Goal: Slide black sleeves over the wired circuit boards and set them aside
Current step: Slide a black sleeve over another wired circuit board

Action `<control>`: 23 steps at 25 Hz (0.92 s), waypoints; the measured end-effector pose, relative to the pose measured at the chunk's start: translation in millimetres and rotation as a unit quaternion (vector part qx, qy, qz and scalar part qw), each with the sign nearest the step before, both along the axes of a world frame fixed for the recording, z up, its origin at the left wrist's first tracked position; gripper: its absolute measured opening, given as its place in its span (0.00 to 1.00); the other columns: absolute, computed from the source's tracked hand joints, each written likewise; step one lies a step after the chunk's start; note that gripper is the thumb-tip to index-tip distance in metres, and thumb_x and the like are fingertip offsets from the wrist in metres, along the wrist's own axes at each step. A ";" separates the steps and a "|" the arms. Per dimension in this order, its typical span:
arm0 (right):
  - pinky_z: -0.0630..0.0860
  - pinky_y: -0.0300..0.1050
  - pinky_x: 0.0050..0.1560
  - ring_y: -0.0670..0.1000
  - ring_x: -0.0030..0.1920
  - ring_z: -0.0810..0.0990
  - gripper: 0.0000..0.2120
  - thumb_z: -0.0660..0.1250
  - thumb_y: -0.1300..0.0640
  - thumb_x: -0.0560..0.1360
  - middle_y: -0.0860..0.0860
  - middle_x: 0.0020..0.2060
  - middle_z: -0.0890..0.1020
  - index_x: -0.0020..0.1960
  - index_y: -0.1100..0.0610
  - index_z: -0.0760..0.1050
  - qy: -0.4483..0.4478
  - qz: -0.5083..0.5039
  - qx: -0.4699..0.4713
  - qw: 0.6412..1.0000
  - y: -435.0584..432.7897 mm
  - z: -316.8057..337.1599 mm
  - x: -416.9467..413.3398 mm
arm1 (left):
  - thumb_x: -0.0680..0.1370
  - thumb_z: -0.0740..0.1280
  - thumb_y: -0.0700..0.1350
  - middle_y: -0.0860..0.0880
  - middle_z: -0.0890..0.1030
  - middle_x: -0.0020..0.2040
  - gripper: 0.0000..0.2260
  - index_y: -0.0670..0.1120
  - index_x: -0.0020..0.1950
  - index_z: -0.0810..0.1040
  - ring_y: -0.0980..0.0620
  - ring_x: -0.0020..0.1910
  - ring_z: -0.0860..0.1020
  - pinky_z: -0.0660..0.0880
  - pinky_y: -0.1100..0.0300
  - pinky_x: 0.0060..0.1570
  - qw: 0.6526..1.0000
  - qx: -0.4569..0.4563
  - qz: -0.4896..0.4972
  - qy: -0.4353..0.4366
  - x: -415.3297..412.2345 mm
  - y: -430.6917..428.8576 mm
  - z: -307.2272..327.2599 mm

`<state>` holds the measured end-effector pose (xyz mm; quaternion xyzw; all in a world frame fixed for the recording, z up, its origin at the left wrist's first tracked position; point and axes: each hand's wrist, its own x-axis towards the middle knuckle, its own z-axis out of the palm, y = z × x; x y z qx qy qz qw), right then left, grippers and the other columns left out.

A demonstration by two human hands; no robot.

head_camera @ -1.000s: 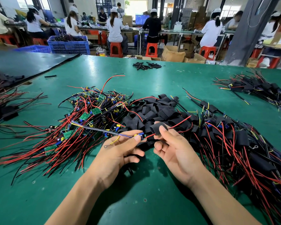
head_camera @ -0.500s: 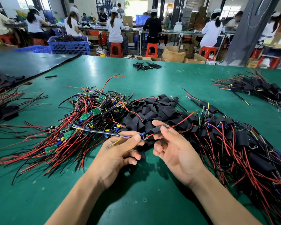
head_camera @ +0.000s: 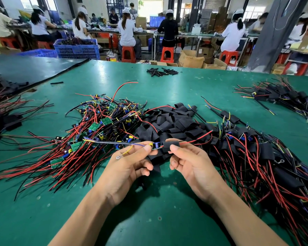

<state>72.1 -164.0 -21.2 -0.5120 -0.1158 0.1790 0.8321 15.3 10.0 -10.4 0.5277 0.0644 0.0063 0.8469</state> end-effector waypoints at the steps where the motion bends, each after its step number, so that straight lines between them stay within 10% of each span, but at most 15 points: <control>1: 0.73 0.40 0.35 0.48 0.30 0.73 0.11 0.76 0.57 0.65 0.51 0.36 0.80 0.48 0.57 0.86 0.002 0.007 -0.001 1.000 0.4 -0.4 -0.4 | 0.68 0.75 0.46 0.42 0.85 0.48 0.09 0.46 0.46 0.87 0.52 0.29 0.77 0.74 0.63 0.28 1.000 0.003 0.001 -0.001 -0.2 -0.4 0.2; 15: 0.73 0.40 0.39 0.49 0.32 0.72 0.26 0.76 0.55 0.66 0.59 0.42 0.75 0.57 0.71 0.78 0.028 -0.007 -0.002 1.000 7.5 0.6 -9.5 | 0.70 0.74 0.46 0.43 0.84 0.45 0.09 0.44 0.48 0.86 0.51 0.29 0.76 0.74 0.62 0.29 0.998 0.062 -0.002 -0.016 -0.8 -0.3 -3.0; 23: 0.74 0.40 0.40 0.47 0.32 0.74 0.06 0.72 0.54 0.72 0.52 0.40 0.83 0.44 0.56 0.86 0.040 0.031 0.012 0.999 8.5 -1.8 -10.2 | 0.72 0.73 0.47 0.44 0.84 0.45 0.10 0.44 0.49 0.85 0.50 0.31 0.76 0.74 0.62 0.31 0.993 0.108 -0.005 -0.045 -1.8 1.5 -4.9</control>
